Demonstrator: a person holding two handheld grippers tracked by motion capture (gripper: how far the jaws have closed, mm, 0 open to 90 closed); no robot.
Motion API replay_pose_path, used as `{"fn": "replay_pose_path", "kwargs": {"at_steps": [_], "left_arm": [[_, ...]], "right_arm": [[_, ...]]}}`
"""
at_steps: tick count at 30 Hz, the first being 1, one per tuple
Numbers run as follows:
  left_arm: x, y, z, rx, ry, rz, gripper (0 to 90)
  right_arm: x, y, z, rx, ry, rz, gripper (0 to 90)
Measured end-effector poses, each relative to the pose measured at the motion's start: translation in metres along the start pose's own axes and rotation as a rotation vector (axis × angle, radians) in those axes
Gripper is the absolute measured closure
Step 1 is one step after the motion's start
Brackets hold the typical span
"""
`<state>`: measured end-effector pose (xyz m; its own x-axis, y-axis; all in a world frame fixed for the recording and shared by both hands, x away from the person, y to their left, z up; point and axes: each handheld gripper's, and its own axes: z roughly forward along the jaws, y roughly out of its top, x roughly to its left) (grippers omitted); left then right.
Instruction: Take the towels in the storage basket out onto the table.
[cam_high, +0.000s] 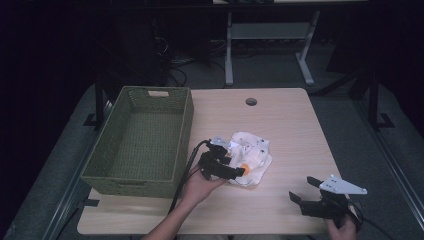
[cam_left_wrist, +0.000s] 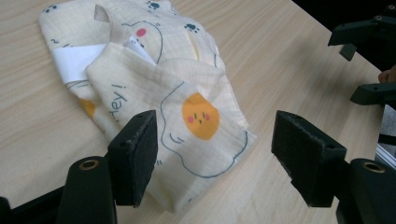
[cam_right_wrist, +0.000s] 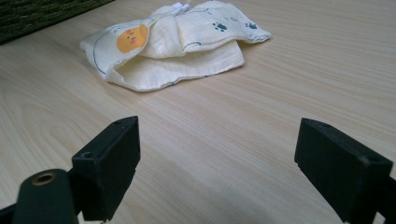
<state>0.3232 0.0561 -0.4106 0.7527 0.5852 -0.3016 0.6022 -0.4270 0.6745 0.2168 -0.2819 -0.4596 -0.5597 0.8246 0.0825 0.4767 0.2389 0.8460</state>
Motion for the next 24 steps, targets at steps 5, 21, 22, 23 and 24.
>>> {"fn": "replay_pose_path", "kwargs": {"at_steps": [5,21,22,23,24], "left_arm": [[-0.001,-0.008,-0.004,-0.019,-0.001,0.0,31.7],[-0.009,-0.028,-0.012,-0.054,-0.01,0.016,31.3],[-0.012,-0.03,-0.013,-0.061,-0.011,0.017,31.3],[-0.013,-0.032,-0.014,-0.062,-0.018,0.02,31.3],[-0.014,-0.034,-0.014,-0.063,-0.023,0.024,31.3]], "right_arm": [[-0.001,-0.001,0.0,0.0,-0.005,0.003,13.9],[-0.002,-0.003,0.0,0.006,-0.013,0.013,13.9],[-0.002,-0.003,0.0,0.007,-0.013,0.015,13.9],[-0.001,-0.003,0.0,0.007,-0.014,0.015,13.9],[-0.001,-0.003,0.0,0.007,-0.013,0.016,13.9]]}}
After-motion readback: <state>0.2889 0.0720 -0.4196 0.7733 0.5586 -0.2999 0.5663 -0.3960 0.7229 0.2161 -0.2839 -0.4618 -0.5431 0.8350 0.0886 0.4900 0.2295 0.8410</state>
